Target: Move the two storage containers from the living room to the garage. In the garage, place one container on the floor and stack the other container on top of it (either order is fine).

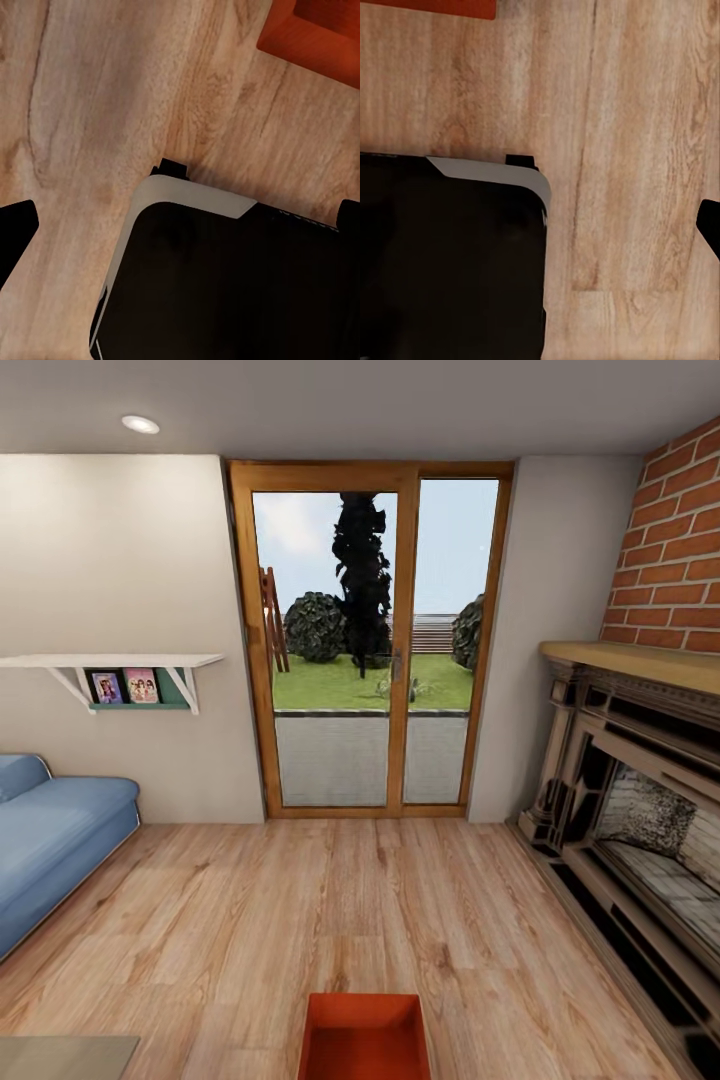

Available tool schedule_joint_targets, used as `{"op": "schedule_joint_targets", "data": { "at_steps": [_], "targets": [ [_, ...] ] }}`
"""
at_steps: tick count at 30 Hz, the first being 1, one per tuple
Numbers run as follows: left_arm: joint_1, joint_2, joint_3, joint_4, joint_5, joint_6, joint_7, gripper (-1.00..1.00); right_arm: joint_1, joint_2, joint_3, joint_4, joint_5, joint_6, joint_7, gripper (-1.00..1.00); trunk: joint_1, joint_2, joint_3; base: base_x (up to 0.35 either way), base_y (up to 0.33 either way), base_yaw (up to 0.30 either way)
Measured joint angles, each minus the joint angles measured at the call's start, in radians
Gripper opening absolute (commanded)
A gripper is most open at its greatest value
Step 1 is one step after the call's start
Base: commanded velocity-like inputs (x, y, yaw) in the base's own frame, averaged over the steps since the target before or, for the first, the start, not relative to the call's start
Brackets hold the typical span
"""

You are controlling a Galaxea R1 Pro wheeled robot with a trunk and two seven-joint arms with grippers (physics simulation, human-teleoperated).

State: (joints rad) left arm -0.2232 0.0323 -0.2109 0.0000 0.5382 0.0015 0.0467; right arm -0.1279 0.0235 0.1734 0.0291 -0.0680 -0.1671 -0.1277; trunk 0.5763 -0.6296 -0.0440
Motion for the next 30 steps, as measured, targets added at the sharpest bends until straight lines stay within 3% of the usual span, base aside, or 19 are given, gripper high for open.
{"op": "schedule_joint_targets", "data": {
  "at_steps": [30],
  "targets": [
    [0.000,0.000,0.000,0.000,0.000,0.000,0.000,1.00,0.000,0.001,-0.001,0.000,0.003,-0.001,0.000,1.00,0.000,0.000,0.000,0.000,-0.035,0.000]
  ]
}}
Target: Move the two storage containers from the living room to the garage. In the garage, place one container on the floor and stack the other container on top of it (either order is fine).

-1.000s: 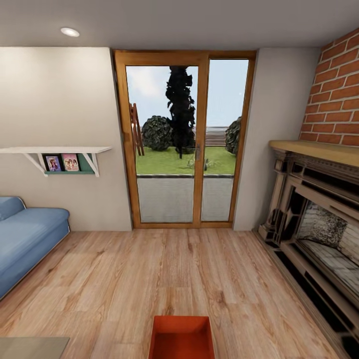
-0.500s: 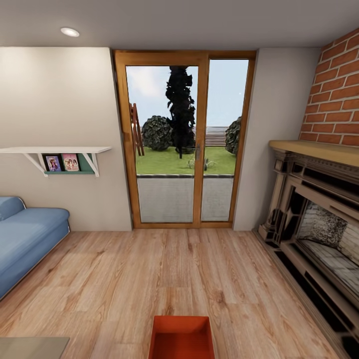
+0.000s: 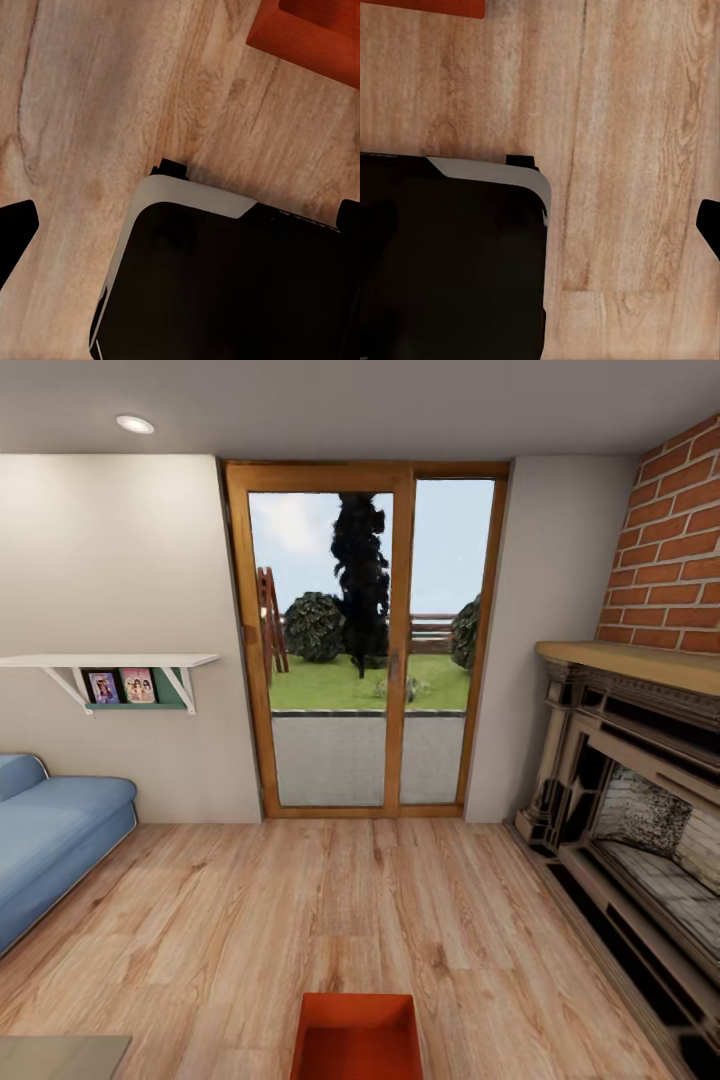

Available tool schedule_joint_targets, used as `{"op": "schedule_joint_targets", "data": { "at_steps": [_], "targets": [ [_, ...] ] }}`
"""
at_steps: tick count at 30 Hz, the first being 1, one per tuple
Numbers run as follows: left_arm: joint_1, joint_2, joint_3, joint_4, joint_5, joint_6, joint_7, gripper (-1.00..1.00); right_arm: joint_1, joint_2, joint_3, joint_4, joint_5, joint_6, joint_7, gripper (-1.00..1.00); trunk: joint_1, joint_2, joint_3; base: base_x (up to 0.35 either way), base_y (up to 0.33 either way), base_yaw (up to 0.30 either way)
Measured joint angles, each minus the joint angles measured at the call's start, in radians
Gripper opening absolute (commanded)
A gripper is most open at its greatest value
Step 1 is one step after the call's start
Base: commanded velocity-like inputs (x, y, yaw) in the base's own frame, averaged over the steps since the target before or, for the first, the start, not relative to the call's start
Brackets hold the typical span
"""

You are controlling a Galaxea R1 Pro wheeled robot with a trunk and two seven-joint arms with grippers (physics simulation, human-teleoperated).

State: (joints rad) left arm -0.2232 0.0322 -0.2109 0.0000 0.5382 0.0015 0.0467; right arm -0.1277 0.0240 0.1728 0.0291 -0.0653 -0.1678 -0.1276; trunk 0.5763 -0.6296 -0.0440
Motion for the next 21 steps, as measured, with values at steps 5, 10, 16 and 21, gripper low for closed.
{"op": "schedule_joint_targets", "data": {
  "at_steps": [5,10,16,21],
  "targets": [
    [0.000,0.000,0.000,0.000,0.000,0.000,0.000,1.00,0.000,0.000,0.000,0.000,0.000,0.000,0.000,1.00,0.000,0.000,0.000,0.000,-0.005,0.000],
    [0.000,0.000,0.000,0.000,0.000,0.000,0.000,1.00,0.000,0.000,0.000,0.000,0.000,0.000,0.000,1.00,0.000,0.000,0.000,0.000,-0.001,0.000],
    [0.000,0.000,0.000,0.000,0.000,0.000,0.000,1.00,0.000,-0.001,0.001,0.000,-0.001,0.001,0.000,1.00,0.000,0.000,0.000,0.000,0.000,0.000],
    [0.000,0.000,0.000,0.000,0.000,0.000,0.000,1.00,0.000,-0.001,0.002,0.000,-0.002,0.002,0.000,1.00,0.000,0.000,0.000,0.000,0.000,0.000]
  ]
}}
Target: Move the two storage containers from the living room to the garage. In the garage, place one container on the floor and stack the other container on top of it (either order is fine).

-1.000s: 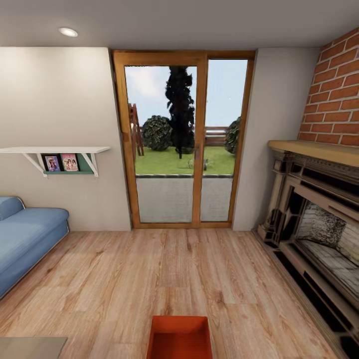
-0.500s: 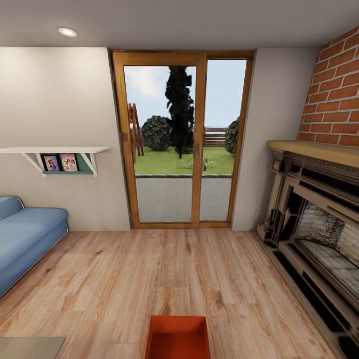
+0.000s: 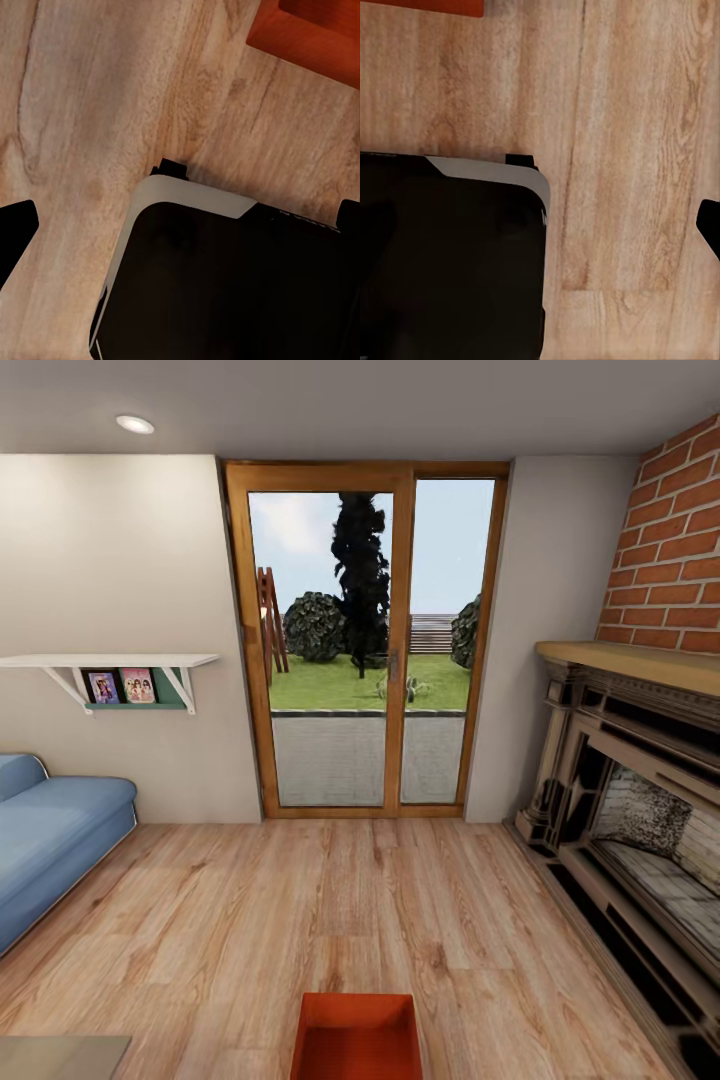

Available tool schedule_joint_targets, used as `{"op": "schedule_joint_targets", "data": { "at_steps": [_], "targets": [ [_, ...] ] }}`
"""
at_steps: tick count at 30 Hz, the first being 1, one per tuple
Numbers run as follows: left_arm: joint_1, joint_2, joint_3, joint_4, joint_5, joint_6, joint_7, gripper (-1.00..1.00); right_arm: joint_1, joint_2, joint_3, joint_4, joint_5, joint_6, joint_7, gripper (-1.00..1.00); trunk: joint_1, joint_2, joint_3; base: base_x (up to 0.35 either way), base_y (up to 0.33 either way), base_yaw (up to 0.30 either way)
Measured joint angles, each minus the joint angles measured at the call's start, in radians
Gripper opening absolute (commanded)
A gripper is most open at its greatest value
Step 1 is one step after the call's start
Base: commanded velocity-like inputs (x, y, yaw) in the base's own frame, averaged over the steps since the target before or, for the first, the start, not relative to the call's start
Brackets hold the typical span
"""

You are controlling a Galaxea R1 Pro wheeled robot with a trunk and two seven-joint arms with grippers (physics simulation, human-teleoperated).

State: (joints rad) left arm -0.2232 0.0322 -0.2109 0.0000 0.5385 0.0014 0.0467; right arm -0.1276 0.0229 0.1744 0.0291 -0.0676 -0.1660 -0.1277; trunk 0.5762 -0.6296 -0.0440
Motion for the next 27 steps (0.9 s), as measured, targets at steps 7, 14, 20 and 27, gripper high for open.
{"op": "schedule_joint_targets", "data": {
  "at_steps": [7,14,20,27],
  "targets": [
    [0.000,0.001,0.001,0.000,0.006,0.000,0.000,1.00,0.000,0.001,-0.001,0.000,-0.001,0.000,0.000,1.00,0.000,0.000,0.000,0.000,0.000,0.000],
    [0.000,0.005,0.003,-0.002,0.004,0.000,0.000,1.00,0.000,0.006,-0.007,0.000,-0.010,0.005,-0.005,1.00,0.000,0.000,0.000,0.000,0.000,0.001],
    [0.000,0.007,0.000,-0.004,-0.005,0.000,0.000,1.00,0.000,0.008,-0.009,0.000,-0.011,0.005,-0.010,1.00,0.000,0.000,-0.004,0.000,0.000,0.043],
    [0.000,0.007,0.002,-0.007,-0.006,0.000,-0.001,1.00,0.000,0.007,-0.010,0.000,-0.011,0.007,-0.005,1.00,0.000,0.000,-0.013,0.000,0.000,0.037]
  ]
}}
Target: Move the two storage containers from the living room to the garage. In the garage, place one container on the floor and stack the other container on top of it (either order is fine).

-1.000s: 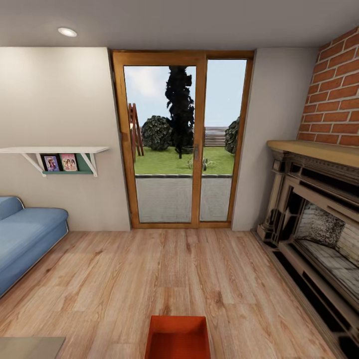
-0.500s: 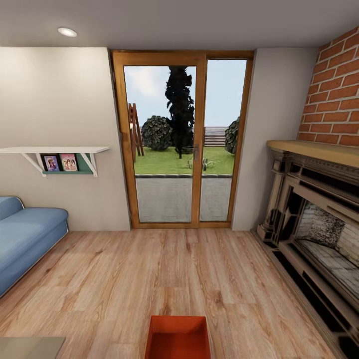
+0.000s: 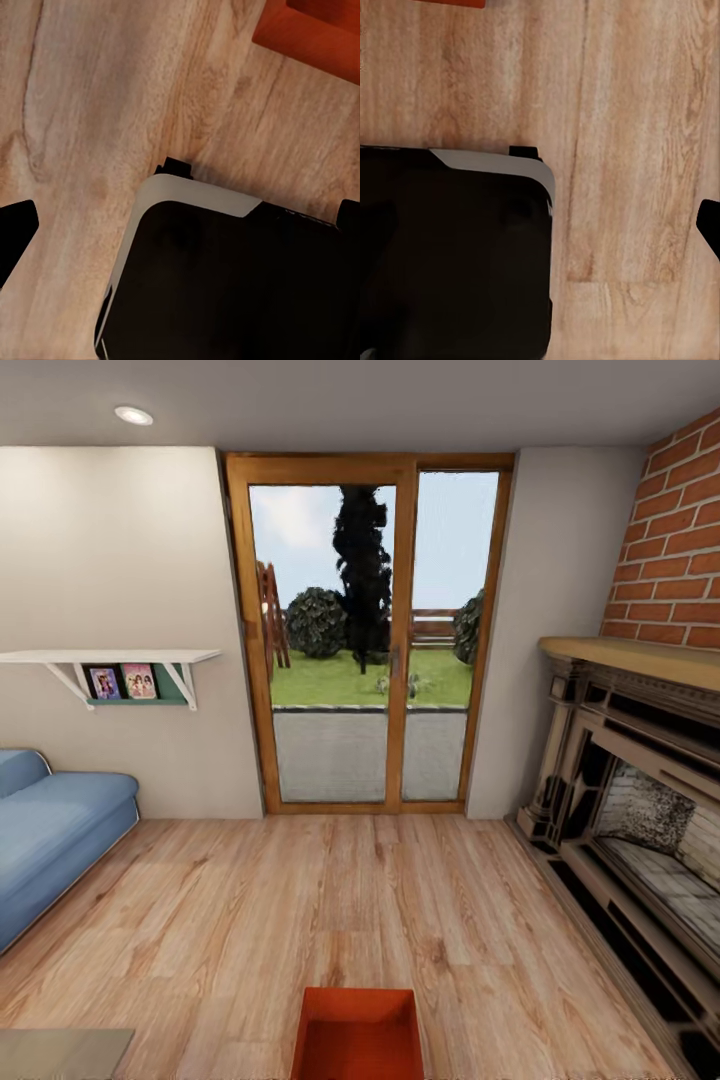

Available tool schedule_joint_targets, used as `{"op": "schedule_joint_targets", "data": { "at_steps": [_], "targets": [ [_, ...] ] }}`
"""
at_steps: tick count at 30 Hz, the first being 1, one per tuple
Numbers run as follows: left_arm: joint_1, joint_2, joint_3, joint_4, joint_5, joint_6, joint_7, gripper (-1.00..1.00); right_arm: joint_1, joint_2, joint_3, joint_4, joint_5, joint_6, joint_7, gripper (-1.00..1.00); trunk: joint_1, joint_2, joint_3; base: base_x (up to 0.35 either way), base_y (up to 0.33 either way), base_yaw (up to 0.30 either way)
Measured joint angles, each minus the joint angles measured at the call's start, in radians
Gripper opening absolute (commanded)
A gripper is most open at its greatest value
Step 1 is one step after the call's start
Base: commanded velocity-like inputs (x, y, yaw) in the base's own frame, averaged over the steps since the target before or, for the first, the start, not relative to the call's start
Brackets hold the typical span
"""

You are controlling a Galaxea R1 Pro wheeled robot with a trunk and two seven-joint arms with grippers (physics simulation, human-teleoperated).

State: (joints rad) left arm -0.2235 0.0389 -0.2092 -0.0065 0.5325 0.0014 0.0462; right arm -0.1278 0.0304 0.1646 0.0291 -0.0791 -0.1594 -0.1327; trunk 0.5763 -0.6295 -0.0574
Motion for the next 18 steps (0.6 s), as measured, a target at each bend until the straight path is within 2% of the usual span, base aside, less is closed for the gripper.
{"op": "schedule_joint_targets", "data": {
  "at_steps": [8,18],
  "targets": [
    [0.000,0.000,0.001,-0.003,0.001,0.000,0.000,1.00,0.000,0.000,0.012,0.000,0.007,0.003,0.009,1.00,0.000,0.000,-0.012,0.000,0.000,0.080],
    [0.000,0.000,-0.001,-0.003,0.000,0.000,0.000,1.00,0.000,0.000,0.001,0.000,-0.001,0.006,0.008,1.00,0.000,0.000,-0.028,0.000,0.000,0.105]
  ]
}}
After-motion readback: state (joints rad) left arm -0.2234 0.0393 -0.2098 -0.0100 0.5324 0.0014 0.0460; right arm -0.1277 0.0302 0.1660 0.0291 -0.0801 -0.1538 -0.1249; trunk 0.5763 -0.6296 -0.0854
